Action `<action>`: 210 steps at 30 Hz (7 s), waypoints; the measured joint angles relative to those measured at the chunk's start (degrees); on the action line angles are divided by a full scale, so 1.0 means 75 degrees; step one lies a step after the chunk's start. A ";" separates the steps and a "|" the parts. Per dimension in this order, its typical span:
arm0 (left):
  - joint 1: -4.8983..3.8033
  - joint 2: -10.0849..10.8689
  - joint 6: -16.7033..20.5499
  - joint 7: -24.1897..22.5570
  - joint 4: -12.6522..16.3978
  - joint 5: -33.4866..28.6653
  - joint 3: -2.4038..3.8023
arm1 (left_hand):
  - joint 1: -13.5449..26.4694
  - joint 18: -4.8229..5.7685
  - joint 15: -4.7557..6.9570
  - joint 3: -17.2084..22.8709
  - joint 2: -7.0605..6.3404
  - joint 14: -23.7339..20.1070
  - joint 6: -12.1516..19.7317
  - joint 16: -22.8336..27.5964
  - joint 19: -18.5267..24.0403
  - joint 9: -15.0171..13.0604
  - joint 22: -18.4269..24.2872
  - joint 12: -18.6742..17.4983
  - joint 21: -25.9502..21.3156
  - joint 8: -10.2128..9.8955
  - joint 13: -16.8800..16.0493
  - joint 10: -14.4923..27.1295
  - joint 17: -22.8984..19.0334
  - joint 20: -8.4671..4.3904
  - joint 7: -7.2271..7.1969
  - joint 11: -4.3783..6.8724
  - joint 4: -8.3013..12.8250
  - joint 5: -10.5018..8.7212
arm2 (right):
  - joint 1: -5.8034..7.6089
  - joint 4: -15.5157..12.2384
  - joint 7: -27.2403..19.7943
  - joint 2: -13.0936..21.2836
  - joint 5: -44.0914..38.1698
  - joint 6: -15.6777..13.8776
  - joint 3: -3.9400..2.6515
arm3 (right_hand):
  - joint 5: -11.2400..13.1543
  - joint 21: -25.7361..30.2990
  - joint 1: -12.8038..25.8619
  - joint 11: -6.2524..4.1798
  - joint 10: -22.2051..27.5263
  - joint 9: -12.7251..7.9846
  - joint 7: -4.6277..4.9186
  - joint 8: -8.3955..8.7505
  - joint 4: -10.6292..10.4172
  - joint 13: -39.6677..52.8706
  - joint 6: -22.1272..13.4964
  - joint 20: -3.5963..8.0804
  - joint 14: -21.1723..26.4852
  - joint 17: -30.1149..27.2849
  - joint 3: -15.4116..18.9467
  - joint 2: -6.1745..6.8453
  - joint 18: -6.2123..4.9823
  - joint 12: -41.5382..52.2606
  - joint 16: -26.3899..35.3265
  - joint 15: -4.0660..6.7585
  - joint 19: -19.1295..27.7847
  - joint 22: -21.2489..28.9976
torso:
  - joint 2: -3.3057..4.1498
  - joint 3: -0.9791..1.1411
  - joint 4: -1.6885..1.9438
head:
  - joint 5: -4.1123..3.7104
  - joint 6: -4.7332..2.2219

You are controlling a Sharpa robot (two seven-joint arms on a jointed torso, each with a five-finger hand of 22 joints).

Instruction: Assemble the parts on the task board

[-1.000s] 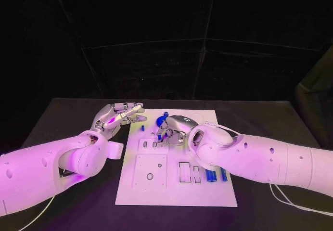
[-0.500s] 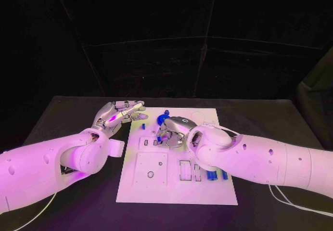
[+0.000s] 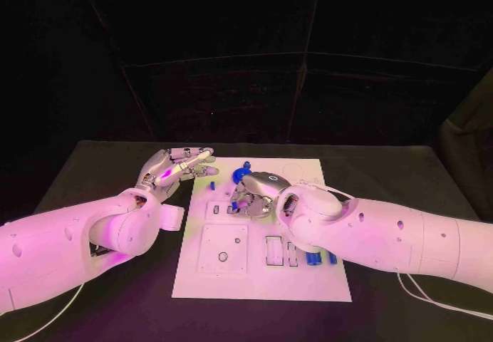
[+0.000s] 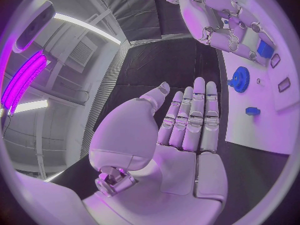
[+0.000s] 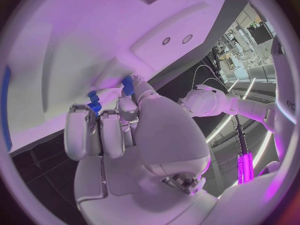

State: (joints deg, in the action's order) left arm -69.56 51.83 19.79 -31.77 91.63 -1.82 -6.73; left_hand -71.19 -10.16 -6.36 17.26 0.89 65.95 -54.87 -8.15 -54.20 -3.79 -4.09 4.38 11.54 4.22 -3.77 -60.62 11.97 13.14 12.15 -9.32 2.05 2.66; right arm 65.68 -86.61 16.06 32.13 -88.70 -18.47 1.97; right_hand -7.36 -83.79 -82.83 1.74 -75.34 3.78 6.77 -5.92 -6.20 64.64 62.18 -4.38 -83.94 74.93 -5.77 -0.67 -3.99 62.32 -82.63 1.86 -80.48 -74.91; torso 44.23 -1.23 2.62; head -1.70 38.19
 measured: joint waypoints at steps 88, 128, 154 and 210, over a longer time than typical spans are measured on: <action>-0.1517 -0.2151 -0.3302 0.8300 -0.1767 0.6571 -0.0407 | 0.1109 0.0889 0.1463 -0.3518 0.0359 0.2388 -0.0594 -1.0889 -0.3939 -0.2740 -0.9271 0.6969 0.9117 0.3101 -0.6658 -0.1865 0.8397 -0.1581 -0.1254 0.1434 -0.2286 0.0026 | 0.1309 -0.0305 -0.3253 0.2914 0.5847 0.0342 -0.0054 | -0.0949 0.2015 -0.0004 0.0298 0.1720 0.0017 0.0319 0.0205 -0.0674 -0.2594 -0.1079 -0.0218 0.0205 -0.2004 0.1758 0.0378 -0.0418 -0.2409 0.2204 -0.0204 0.2048 0.2915 | -0.0621 0.0151 -0.0048 | 0.0061 0.0264; -0.1514 -0.3279 -0.4588 0.8994 -0.2824 0.7104 -0.0691 | 0.1174 0.0886 0.1489 -0.3804 0.0674 0.2415 -0.0161 -1.0889 -0.3937 -0.3600 -0.9446 0.7347 0.9392 0.3743 -0.7037 -0.1866 0.8394 -0.1582 -0.1310 0.1434 -0.2305 0.0027 | 0.1310 -0.0100 -0.3120 0.2721 0.5784 0.0410 -0.0050 | -0.1174 0.2164 -0.0024 0.0299 0.1720 0.0014 0.0319 0.0175 -0.0676 -0.2744 -0.1078 -0.0219 0.0177 -0.2089 0.1879 0.0275 -0.0417 -0.2465 0.2394 -0.0177 0.2048 0.3051 | -0.0590 0.0145 -0.0054 | 0.0112 0.0463; -0.1472 -0.3400 -0.4702 0.9009 -0.2840 0.7128 -0.0719 | 0.1014 0.0885 0.1489 -0.3615 0.0833 0.2415 -0.0052 -1.0889 -0.3936 -0.3766 -0.9446 0.7394 0.9421 0.3848 -0.7044 -0.1867 0.8393 -0.1582 -0.1310 0.1434 -0.2073 0.0027 | 0.1310 -0.0002 -0.3053 0.2623 0.5767 0.0481 -0.0049 | -0.1331 0.2193 -0.0084 0.0299 0.1720 0.0014 0.0318 0.0175 -0.0655 -0.2814 -0.1078 -0.0191 0.0177 -0.2098 0.1901 0.0216 -0.0418 -0.2495 0.2428 -0.0177 0.2019 0.3086 | -0.0588 0.0149 -0.0048 | 0.0099 0.0505; -0.1269 -0.2164 -0.2420 0.8506 -0.1400 0.7217 -0.0722 | 0.0732 0.0884 0.1544 0.1121 -0.0461 0.2414 0.0271 -1.0889 -0.3989 -0.4219 -0.9444 0.7069 0.9379 0.3793 -0.6700 -0.1830 0.8392 -0.1636 -0.1251 0.1475 -0.0778 0.0352 | 0.1307 0.0323 -0.2934 0.2398 0.5759 0.0709 -0.0045 | -0.1795 0.2285 -0.0185 0.0300 0.1720 0.0013 0.0318 0.0176 -0.0655 -0.2953 -0.1077 -0.0164 0.0150 -0.2128 0.1900 0.0115 -0.0417 -0.2527 0.2545 -0.0150 0.1992 0.3164 | -0.0587 0.0152 -0.0018 | 0.0149 0.0621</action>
State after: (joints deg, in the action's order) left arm -79.07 35.60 1.64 32.03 81.13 52.30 -12.14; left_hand -65.70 -3.53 5.22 25.67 -2.57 84.06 -52.84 -89.81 -84.11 -35.43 -74.92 57.40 81.88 32.67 -54.01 -74.34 74.91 0.88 2.77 1.74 -3.78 5.30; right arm 75.48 -84.19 -5.94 50.12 -45.50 -13.15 1.63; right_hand -20.83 -66.65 -84.22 3.99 -62.44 3.88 9.15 -4.60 -11.12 42.49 54.10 -5.61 -82.81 58.97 8.48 0.20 -7.12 43.37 -63.54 0.73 -65.54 -51.19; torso 39.82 -0.09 2.49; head -0.59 42.85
